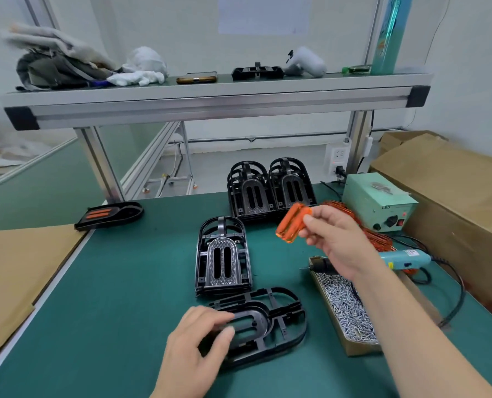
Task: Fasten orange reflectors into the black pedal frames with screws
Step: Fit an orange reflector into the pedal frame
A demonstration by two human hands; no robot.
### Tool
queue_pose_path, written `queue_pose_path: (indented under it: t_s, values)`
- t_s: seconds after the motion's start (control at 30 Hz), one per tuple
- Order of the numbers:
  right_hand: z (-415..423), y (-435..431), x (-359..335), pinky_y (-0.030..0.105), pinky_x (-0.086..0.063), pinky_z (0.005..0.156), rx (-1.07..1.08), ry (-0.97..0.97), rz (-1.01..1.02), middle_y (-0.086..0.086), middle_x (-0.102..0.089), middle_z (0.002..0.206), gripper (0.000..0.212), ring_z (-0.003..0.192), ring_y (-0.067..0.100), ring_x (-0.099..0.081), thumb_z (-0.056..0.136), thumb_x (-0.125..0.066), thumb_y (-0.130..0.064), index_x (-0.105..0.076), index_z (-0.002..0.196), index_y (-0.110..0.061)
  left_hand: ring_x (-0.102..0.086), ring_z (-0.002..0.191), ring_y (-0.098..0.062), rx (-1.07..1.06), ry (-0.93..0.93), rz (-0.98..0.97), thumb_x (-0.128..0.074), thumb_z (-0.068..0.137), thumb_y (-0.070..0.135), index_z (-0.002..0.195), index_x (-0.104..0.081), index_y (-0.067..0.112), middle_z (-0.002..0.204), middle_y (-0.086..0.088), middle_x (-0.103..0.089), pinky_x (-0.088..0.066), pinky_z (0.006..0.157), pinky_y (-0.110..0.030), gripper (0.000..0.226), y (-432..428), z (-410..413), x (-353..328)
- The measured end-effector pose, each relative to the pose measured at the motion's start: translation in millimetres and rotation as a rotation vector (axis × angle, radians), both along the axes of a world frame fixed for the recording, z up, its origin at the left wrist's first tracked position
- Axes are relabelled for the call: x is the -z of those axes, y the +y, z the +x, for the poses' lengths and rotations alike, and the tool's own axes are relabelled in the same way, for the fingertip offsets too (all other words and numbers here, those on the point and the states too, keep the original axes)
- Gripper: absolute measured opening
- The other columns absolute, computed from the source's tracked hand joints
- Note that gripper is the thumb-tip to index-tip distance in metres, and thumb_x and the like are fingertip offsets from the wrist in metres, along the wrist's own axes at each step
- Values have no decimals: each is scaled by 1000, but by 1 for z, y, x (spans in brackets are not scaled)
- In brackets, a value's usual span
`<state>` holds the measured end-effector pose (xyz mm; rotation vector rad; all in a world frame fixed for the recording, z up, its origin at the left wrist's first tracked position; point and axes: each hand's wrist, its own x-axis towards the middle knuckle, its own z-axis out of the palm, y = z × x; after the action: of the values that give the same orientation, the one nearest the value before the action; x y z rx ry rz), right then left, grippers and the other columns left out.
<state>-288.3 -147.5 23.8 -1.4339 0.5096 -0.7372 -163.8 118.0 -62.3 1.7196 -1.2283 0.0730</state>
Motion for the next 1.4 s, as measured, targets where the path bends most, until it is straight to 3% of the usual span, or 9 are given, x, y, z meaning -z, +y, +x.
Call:
queue_pose_path:
  t_s: [0.07,0.13,0.37,0.63,0.83,1.0,1.07,1.23,1.4]
  values:
    - [6,16,3,18,-50,60,-76,-22,30,1,-69,75,12,65,6,-62,99,-54,1,-63,96,-6,-66,88,-10,-61,70,-9,-69,90,18,91,-76,23,89,15,-69,-49,80,-20,9,-8,0,-3]
    - [12,28,5,18,-50,61,-128,-38,67,2,-68,75,12,65,6,-61,100,-53,1,-62,96,-6,-67,90,-9,-91,160,-15,-71,88,4,91,-76,27,92,15,-71,-47,81,-14,23,-16,0,-11]
    - [23,51,17,18,-49,60,-226,-65,138,4,-65,73,7,63,8,-59,100,-54,-1,-61,101,-1,-68,87,-11,-41,476,-109,-71,86,3,101,-74,30,93,6,-74,-50,80,-14,31,-42,6,-49]
    - [26,61,22,17,-49,60,-297,-84,167,3,-64,71,6,63,8,-58,99,-55,-4,-62,99,-4,-68,91,-9,-34,515,-87,-66,89,-1,105,-73,26,95,3,-74,-51,82,-20,32,-43,10,-67]
    - [25,67,18,19,-45,60,-285,-74,103,1,-64,72,7,63,9,-56,99,-58,-4,-62,103,0,-66,88,-11,-15,515,-36,-72,86,5,110,-70,31,96,2,-71,-54,83,-26,35,-46,11,-72]
    - [24,76,10,20,-44,59,-279,-4,-62,1,-64,69,2,61,9,-55,95,-66,-3,-67,94,-2,-69,83,-13,83,535,51,-80,72,23,125,-60,37,95,3,-71,-57,83,-30,59,-50,15,-75]
    - [25,81,8,19,-45,60,-290,47,-148,4,-65,71,2,62,8,-56,91,-71,-4,-70,90,-2,-70,84,-18,123,553,90,-84,70,19,130,-58,32,95,-1,-73,-57,82,-30,67,-50,16,-71]
    - [23,90,8,35,-54,72,-275,165,-372,10,-73,78,6,71,12,-60,91,-74,-12,-78,87,-10,-70,92,-23,217,648,19,-80,73,-8,113,-63,22,102,-6,-72,-58,83,-32,53,-45,12,-63]
    - [19,90,10,22,-51,63,-82,-34,-202,13,-72,82,15,70,12,-63,97,-63,-6,-77,93,-6,-67,91,-20,255,745,-85,-77,67,-1,106,-63,27,104,-5,-70,-56,80,-27,50,-38,12,-60]
